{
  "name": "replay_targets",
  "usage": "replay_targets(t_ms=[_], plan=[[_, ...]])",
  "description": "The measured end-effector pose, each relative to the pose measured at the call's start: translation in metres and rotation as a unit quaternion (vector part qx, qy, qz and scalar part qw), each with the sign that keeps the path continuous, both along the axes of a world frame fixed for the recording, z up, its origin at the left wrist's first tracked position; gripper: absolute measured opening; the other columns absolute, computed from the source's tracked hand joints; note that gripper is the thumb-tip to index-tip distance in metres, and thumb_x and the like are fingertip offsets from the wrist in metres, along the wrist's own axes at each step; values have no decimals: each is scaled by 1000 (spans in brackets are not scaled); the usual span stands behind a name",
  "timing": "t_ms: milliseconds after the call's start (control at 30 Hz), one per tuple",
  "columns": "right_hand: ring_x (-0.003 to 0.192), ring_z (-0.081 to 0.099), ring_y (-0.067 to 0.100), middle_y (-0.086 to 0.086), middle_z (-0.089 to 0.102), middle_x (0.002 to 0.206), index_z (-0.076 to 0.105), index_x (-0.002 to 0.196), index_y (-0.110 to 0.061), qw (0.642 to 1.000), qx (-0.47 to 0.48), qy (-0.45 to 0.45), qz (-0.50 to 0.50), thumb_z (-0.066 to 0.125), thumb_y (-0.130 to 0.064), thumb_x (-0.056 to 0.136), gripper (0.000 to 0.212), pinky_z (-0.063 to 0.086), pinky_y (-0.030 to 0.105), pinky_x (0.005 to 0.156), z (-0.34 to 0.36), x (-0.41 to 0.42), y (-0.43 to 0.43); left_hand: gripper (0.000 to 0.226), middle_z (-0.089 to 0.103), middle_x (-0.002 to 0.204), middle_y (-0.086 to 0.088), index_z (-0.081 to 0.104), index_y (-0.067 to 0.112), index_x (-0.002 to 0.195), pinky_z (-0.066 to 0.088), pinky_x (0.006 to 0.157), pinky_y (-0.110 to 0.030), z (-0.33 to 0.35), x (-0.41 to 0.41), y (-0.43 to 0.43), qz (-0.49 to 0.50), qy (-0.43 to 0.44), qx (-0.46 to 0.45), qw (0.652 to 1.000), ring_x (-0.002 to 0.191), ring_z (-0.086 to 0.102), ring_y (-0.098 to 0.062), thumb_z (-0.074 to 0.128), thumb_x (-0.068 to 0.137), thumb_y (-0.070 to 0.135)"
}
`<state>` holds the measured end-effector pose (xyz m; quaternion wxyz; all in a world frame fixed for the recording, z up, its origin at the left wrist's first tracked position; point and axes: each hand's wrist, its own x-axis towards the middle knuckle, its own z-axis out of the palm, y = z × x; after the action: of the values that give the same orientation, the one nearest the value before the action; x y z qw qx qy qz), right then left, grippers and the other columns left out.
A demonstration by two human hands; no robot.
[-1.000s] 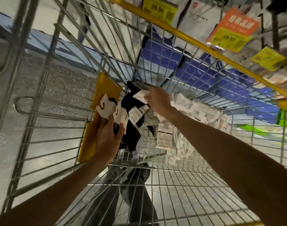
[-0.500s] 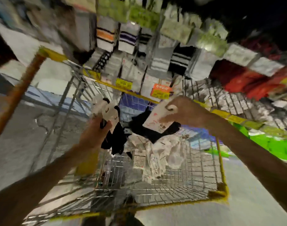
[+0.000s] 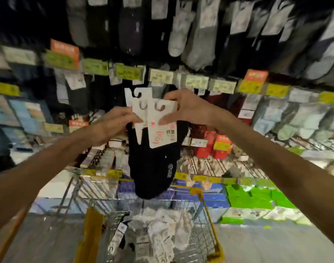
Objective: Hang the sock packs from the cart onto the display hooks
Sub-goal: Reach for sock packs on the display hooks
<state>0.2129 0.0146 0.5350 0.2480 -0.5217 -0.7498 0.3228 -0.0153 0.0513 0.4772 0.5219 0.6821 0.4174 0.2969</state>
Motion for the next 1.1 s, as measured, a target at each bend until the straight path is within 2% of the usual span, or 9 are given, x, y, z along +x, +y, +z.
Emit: replay_targets(t_ms=[67,167,333,433,600,767,867,967,1100], plan=[[88,67,6,4,68,99,67,94,-13,995,77,44,-37,86,-21,73,29,56,24,75,24,9,-6,40,66,63,7,71,22,60,46,56,-23,31,16,-12,4,-72,-28,997,64,62,-11,55,95,11],[77,68,10,21,68,92,63,98,8,982,130,119,-69,76,-2,80,24,56,27,67,46,15,-22,24,75,93,-1,72,14,99,48,71,-32,58,38,-28,28,-123,-48,991,91,69,-24,55,98,32],[72,66,7,12,65,91,62,97,-2,962,172,164,-135,76,-14,84,23,53,24,59,41,22,-23,47,77,99,1,74,23,108,52,85,-39,77,61,-53,31,-159,-87,983,98,71,-21,66,80,61],[72,63,10,0,65,85,65,94,-7,962,173,151,-149,79,-24,81,26,50,27,60,25,23,-16,59,76,104,4,72,28,109,52,94,-42,69,59,-57,-9,-137,-86,987,104,70,-18,88,57,50],[65,67,11,0,68,75,61,100,0,950,71,234,-194,80,-14,80,30,55,26,57,-12,3,-3,44,77,100,5,75,25,104,48,103,-44,42,41,-36,42,-106,-97,989,102,70,-15,90,62,25],[74,67,16,14,67,92,62,103,8,893,-36,370,-252,76,-9,83,29,54,22,62,-43,-30,25,41,77,98,4,78,26,96,48,102,-47,22,5,-8,70,-97,-141,983,101,70,-19,92,57,26],[79,69,16,12,67,101,65,101,-1,852,-128,446,-243,74,-5,83,20,54,22,63,-60,-57,38,65,77,101,1,78,24,100,50,100,-51,12,-25,16,86,-98,-177,976,101,70,-24,97,39,34],[95,71,25,14,70,113,62,121,-3,838,-204,458,-214,78,-11,80,45,57,31,75,-77,-77,49,86,77,101,0,76,23,102,52,97,-50,0,-52,37,90,-97,-187,973,99,71,-25,98,21,45],[95,67,24,12,66,116,58,129,-10,835,-253,453,-181,79,-20,82,52,55,31,71,-94,-102,60,86,77,100,0,74,21,106,50,99,-48,-15,-78,57,96,-97,-192,972,102,70,-25,97,26,43]])
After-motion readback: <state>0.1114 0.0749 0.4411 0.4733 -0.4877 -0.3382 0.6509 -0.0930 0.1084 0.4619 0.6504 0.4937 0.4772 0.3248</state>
